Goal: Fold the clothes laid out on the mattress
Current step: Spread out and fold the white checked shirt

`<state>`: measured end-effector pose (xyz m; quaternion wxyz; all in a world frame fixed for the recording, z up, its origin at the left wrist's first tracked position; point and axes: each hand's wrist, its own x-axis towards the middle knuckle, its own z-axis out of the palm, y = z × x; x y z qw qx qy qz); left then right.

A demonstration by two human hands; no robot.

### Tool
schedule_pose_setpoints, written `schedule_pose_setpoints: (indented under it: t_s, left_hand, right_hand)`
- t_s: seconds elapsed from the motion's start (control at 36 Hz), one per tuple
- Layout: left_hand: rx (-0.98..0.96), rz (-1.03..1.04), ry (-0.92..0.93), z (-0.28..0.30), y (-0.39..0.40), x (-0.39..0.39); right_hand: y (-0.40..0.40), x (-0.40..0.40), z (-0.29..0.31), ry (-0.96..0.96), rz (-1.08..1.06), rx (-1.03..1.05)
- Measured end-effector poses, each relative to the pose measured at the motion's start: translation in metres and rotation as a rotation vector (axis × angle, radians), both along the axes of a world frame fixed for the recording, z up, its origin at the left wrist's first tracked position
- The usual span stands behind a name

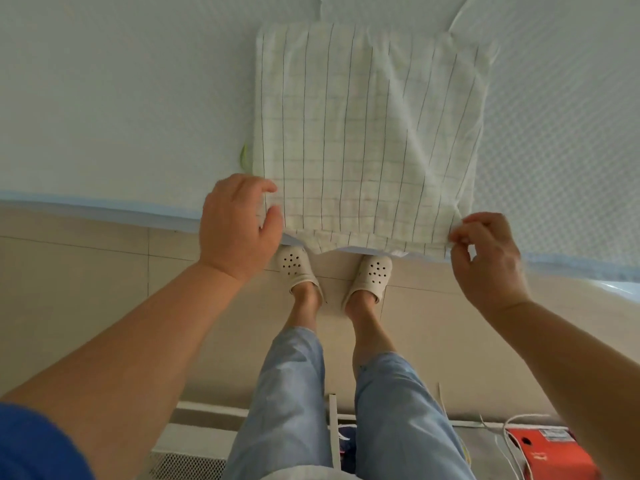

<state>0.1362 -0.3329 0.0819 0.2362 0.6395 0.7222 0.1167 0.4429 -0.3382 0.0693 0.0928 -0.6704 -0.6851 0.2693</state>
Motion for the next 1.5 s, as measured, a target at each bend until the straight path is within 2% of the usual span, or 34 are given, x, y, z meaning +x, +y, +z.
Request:
schedule_pose_setpoints:
  t_s: [0.08,0.14,0.22,0.33,0.44,0.58,0.67,0.72,0.86,0.94,1.0,1.06,1.11,1.17,1.22,1.31,1.42,1.5]
  left_hand:
    - [0.118,-0.106,-0.096,0.008,0.047,0.03]
    - [0.086,-0.234,-0.128,0.004,0.084,0.055]
    - [-0.035,-0.425,0.044,-0.02,0.127,0.083]
    - [-0.147,-0.561,0.252,-0.061,0.135,0.085]
    - [-0.059,-0.572,0.293,-0.077,0.124,0.084]
    - [0.04,-0.532,0.259,-0.067,0.127,0.08]
    - [-0.015,-0.493,0.289,-0.065,0.132,0.069]
    - [-0.091,-0.509,0.328,-0.069,0.128,0.064]
    - [-0.136,-0.52,0.352,-0.078,0.126,0.067]
    - [-0.127,-0.474,0.324,-0.069,0.126,0.062]
    - [-0.091,-0.421,0.309,-0.061,0.126,0.053]
    - [-0.048,-0.394,0.289,-0.053,0.131,0.047]
    - [-0.025,-0.42,0.275,-0.051,0.142,0.051]
    - [-0.043,-0.448,0.25,-0.053,0.154,0.058]
    - [-0.053,-0.434,0.279,-0.066,0.16,0.054]
    - [-0.091,-0.35,0.314,-0.081,0.154,0.034]
    - [-0.135,-0.293,0.304,-0.082,0.152,0.028]
    - [-0.054,-0.14,0.22,-0.067,0.155,0.026]
  right_hand:
    - [-0.003,0.001,-0.005,-0.004,0.032,-0.016]
    - [-0.002,0.001,-0.008,-0.014,0.016,-0.028]
    - [0.001,0.001,-0.007,-0.017,0.011,-0.043]
    - [0.011,-0.003,0.002,-0.017,0.005,-0.014]
    - [0.063,-0.025,0.006,0.111,-0.205,0.007]
    - [0.161,-0.053,-0.019,0.156,-0.539,-0.155]
    - [0.194,-0.052,-0.034,0.192,-0.616,-0.09]
    - [0.202,-0.048,-0.04,0.153,-0.604,-0.078]
    - [0.209,-0.041,-0.052,-0.041,-0.506,-0.106]
    - [0.214,-0.043,-0.042,-0.041,-0.531,-0.108]
    - [0.211,-0.043,-0.032,-0.018,-0.516,-0.008]
    - [0.199,-0.056,-0.017,-0.013,-0.355,0.181]
    - [0.186,-0.082,-0.011,0.026,-0.087,0.28]
    - [0.177,-0.105,-0.017,-0.003,0.146,0.18]
    - [0.178,-0.108,-0.036,-0.169,0.261,0.043]
    - [0.185,-0.074,-0.06,-0.389,0.213,-0.054]
    - [0.182,-0.038,-0.063,-0.442,0.145,-0.146]
    - [0.186,-0.028,-0.048,-0.389,0.104,-0.154]
